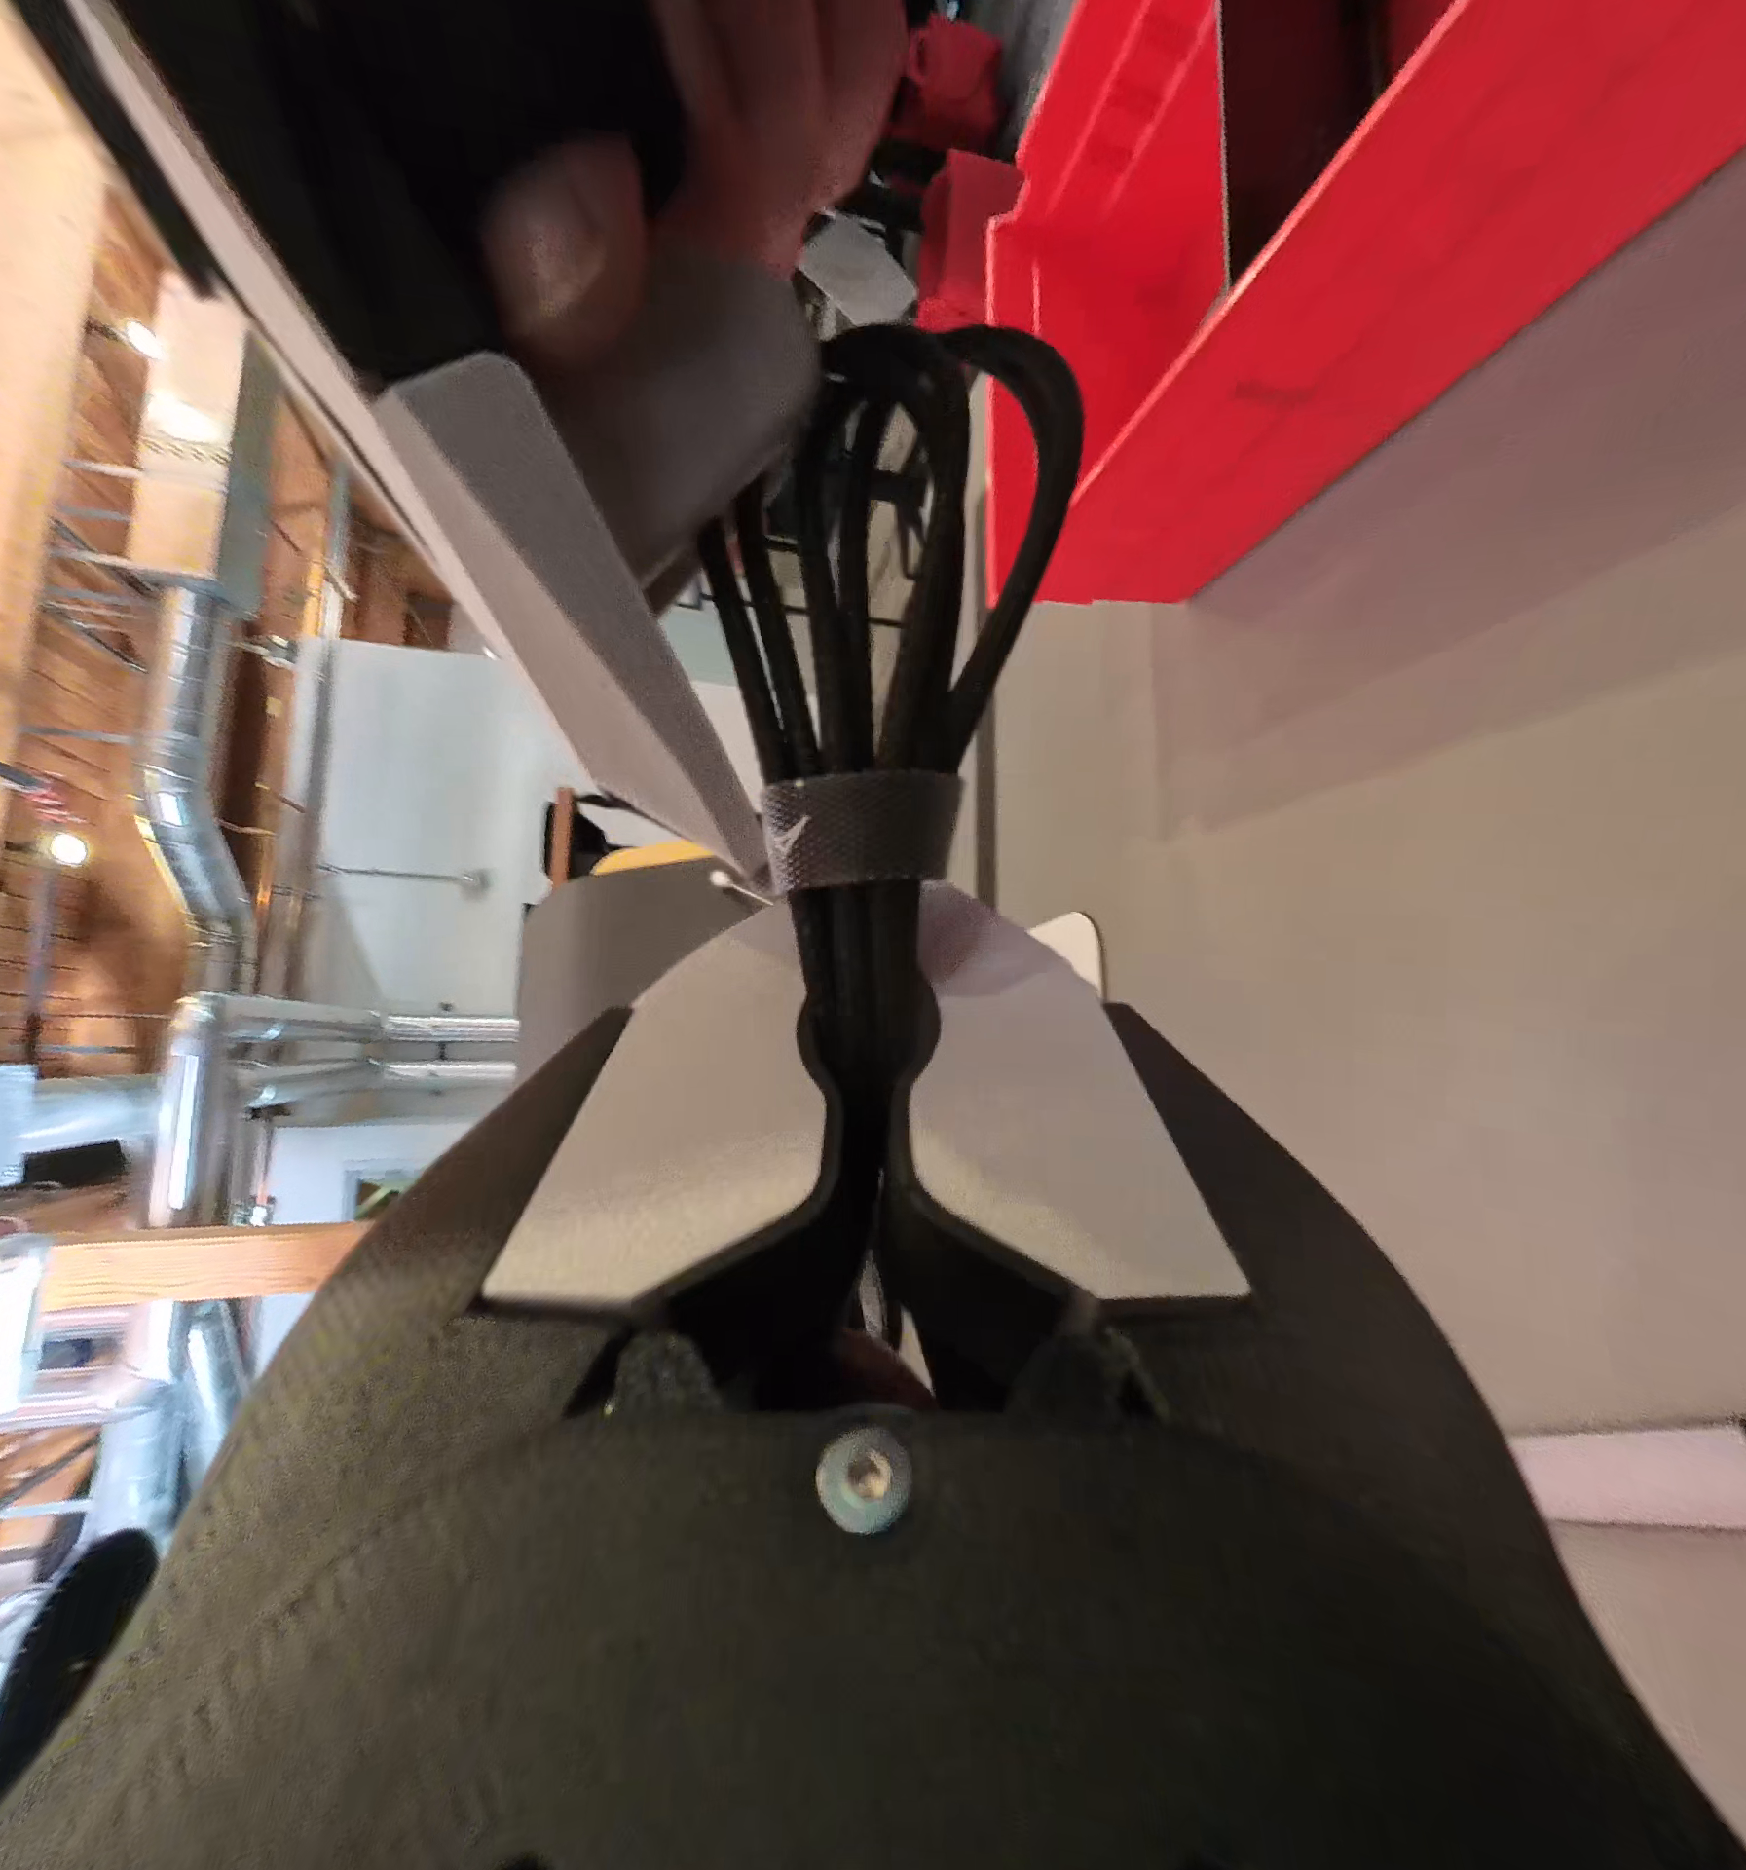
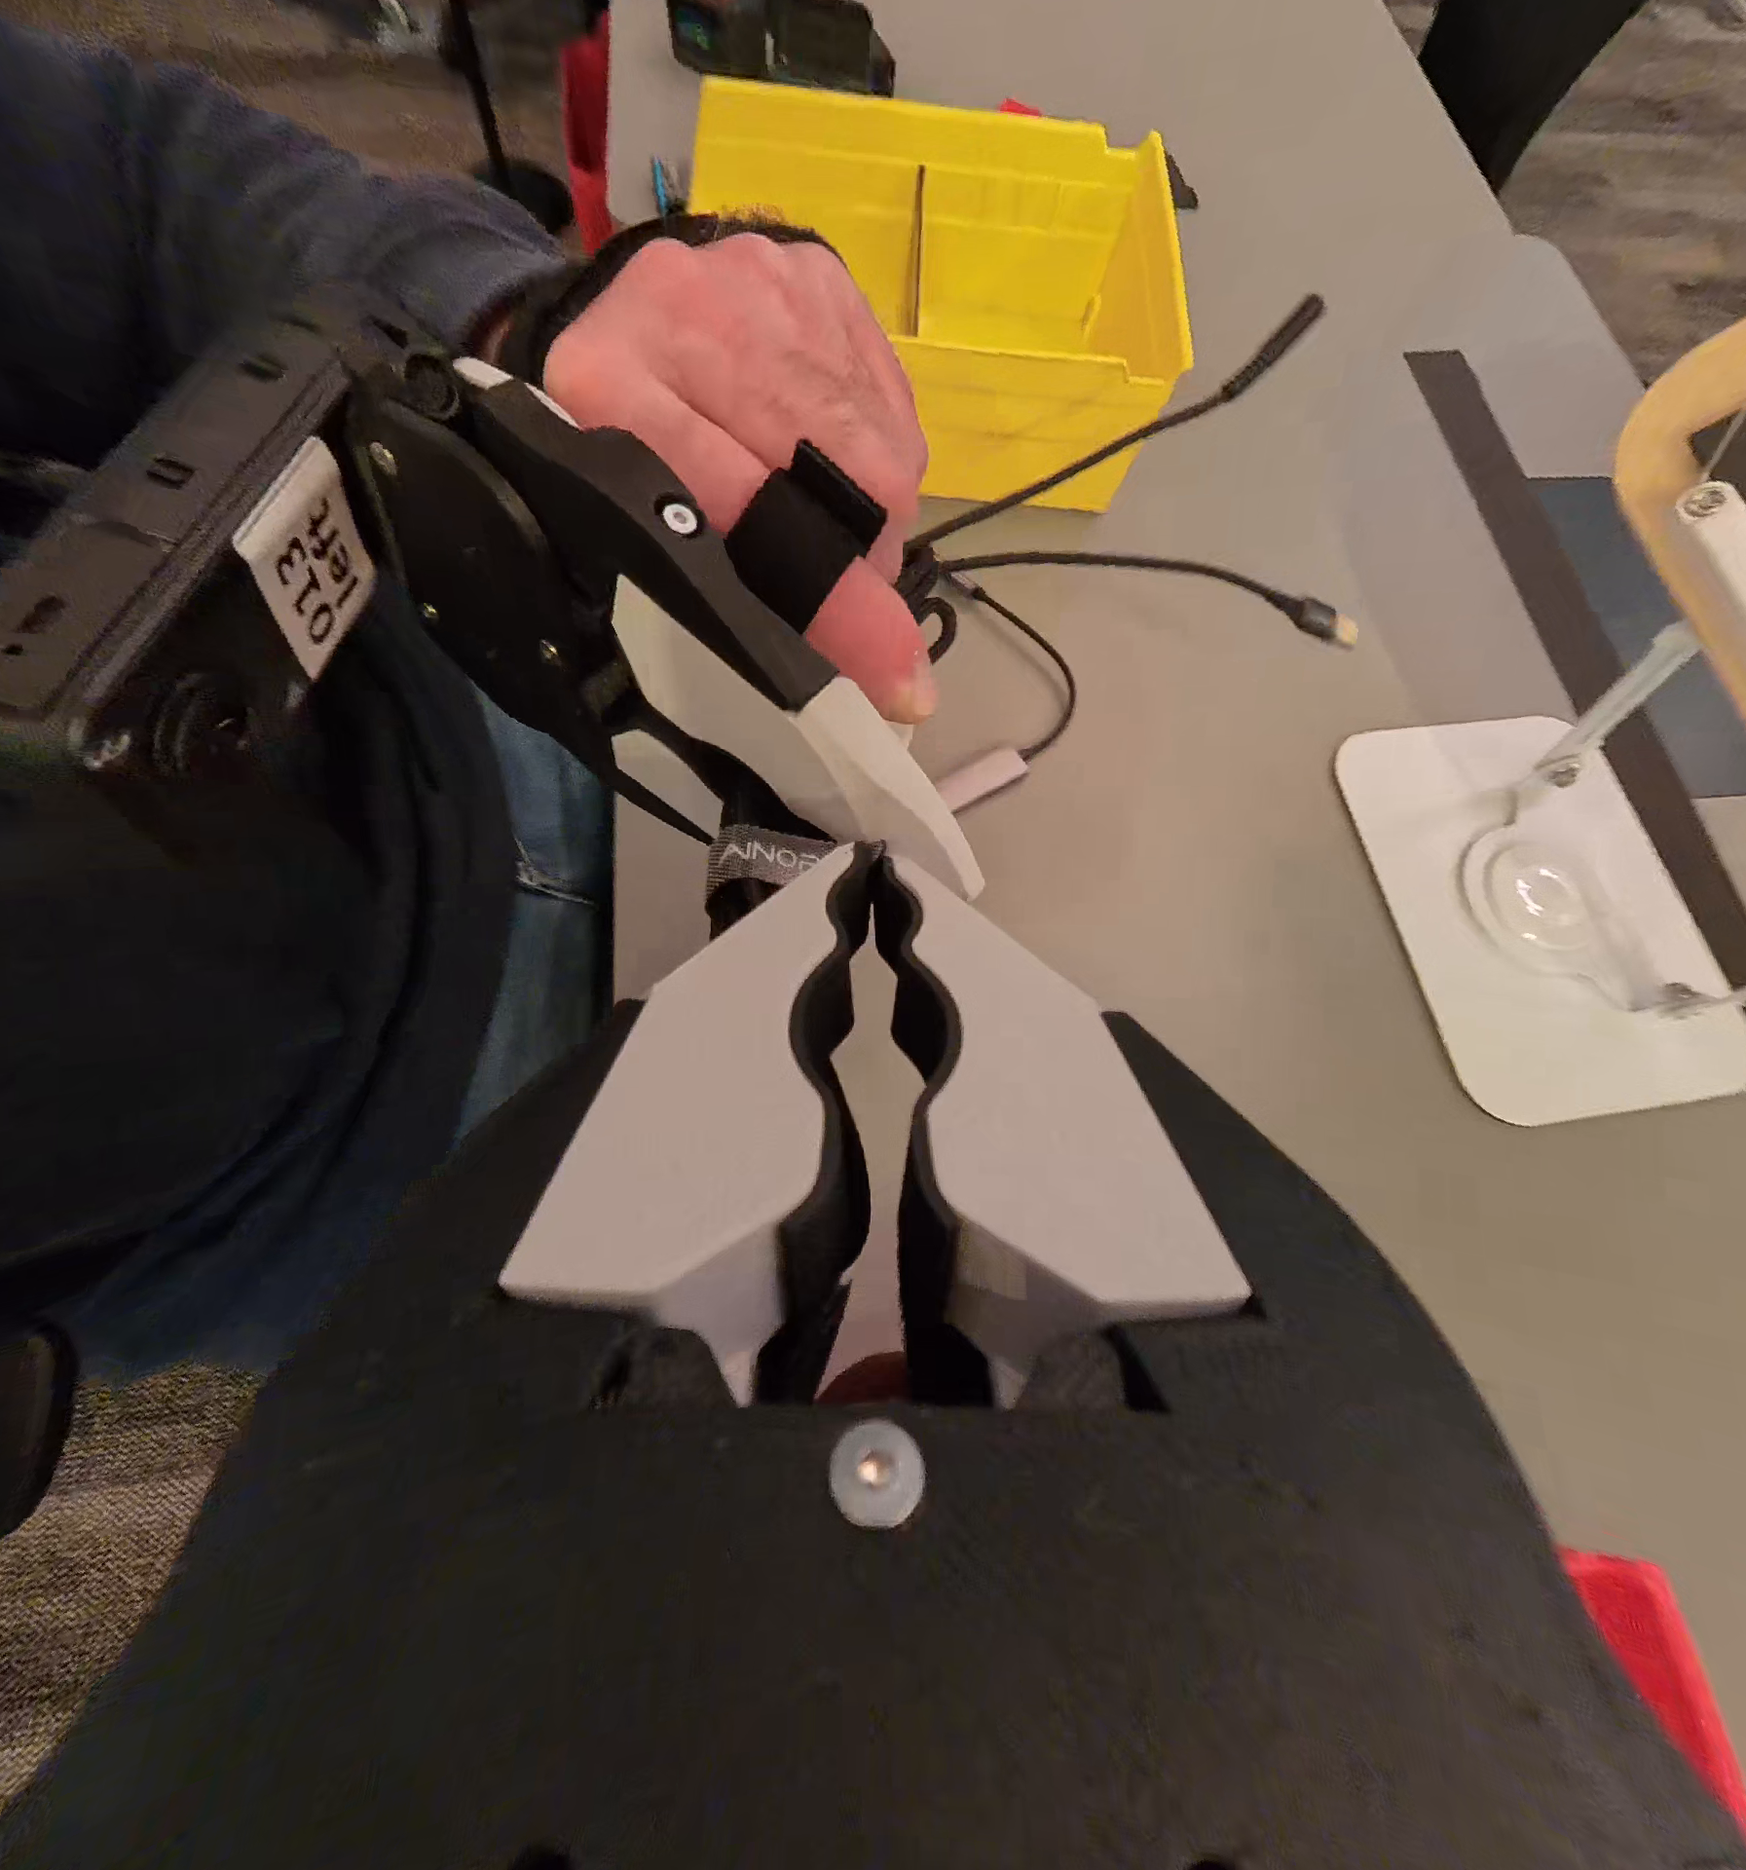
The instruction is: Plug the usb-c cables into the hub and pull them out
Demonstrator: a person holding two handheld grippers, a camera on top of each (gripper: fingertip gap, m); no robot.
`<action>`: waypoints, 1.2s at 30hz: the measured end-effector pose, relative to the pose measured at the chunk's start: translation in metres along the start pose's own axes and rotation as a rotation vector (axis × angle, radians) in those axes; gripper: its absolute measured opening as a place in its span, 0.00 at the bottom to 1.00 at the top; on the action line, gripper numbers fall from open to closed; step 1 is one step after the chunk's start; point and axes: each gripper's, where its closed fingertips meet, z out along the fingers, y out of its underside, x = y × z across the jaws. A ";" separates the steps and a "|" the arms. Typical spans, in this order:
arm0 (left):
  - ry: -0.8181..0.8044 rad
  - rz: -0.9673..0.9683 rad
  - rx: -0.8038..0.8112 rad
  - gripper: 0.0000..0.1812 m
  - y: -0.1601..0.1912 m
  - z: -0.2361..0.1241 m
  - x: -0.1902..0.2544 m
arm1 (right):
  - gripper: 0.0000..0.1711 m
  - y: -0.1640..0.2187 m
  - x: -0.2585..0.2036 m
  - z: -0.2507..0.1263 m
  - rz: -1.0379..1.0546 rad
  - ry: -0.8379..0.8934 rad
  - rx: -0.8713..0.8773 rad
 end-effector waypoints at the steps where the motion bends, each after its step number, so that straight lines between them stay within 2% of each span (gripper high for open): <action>1: -0.018 0.013 0.016 0.00 -0.002 -0.001 -0.002 | 0.00 0.000 -0.002 -0.001 0.005 -0.016 0.016; 5: -0.046 -0.026 0.092 0.00 -0.007 -0.007 -0.010 | 0.00 -0.003 -0.010 -0.003 -0.014 -0.052 0.064; 10: 0.048 -0.196 0.236 0.00 -0.015 -0.015 -0.010 | 0.00 -0.014 -0.019 -0.015 -0.056 -0.108 0.125; 14: 0.097 -0.250 0.357 0.00 -0.026 -0.026 -0.012 | 0.00 -0.027 -0.033 -0.023 -0.073 -0.192 0.180; 20: 0.145 -0.299 0.533 0.00 -0.060 -0.055 -0.031 | 0.00 -0.058 -0.063 -0.044 -0.181 -0.311 0.321; 23: 0.179 -0.404 0.600 0.00 -0.069 -0.063 -0.046 | 0.00 -0.069 -0.061 -0.043 -0.192 -0.255 0.390; 27: 0.211 -0.625 0.681 0.00 -0.065 -0.066 -0.059 | 0.00 -0.077 -0.052 -0.044 -0.190 -0.098 0.453; 36: 0.250 -1.009 0.819 0.00 -0.063 -0.066 -0.082 | 0.00 -0.085 -0.044 -0.052 -0.200 0.173 0.518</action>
